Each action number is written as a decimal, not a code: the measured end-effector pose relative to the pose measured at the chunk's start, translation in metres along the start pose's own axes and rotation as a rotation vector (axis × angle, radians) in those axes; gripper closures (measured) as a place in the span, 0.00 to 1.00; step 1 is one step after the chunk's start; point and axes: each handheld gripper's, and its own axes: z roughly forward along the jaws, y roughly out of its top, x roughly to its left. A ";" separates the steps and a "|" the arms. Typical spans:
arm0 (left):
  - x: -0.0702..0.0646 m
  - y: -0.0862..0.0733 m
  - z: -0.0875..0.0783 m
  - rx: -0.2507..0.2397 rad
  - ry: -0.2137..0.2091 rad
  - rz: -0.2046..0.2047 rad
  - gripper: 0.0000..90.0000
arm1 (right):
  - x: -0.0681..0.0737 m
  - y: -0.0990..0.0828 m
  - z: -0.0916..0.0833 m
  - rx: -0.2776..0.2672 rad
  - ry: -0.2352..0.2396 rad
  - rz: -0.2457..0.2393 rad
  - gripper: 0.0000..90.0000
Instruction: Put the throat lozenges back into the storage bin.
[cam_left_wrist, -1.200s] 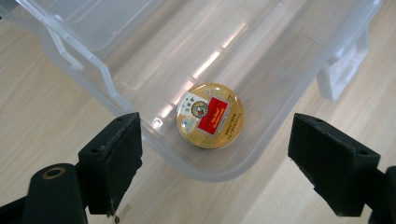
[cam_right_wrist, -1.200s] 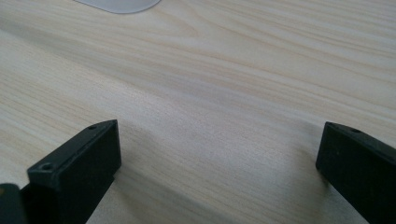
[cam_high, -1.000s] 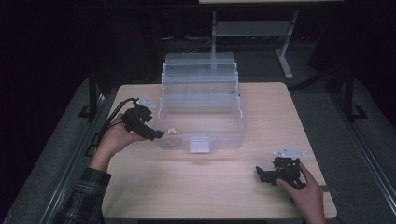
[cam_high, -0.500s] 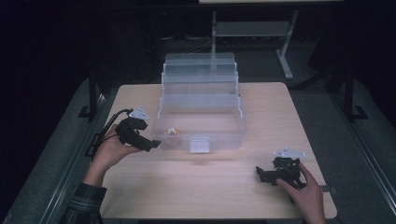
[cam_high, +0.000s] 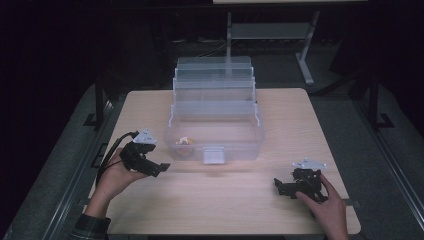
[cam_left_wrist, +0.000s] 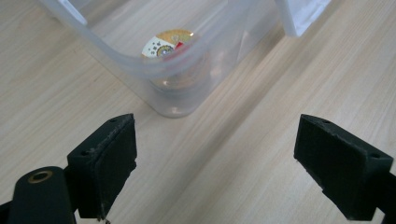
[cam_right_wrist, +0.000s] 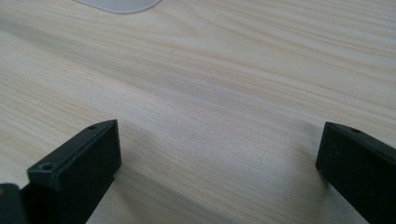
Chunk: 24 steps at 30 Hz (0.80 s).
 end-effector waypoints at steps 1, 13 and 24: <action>-0.002 -0.004 0.000 -0.007 0.002 -0.007 0.14 | 0.000 0.000 0.000 0.000 0.000 0.000 0.00; -0.008 -0.028 -0.003 -0.062 0.044 -0.032 0.14 | 0.000 0.000 0.000 0.000 0.000 -0.001 0.00; -0.015 -0.058 0.002 -0.073 0.073 -0.071 0.14 | 0.000 0.000 0.000 0.000 0.000 -0.001 0.00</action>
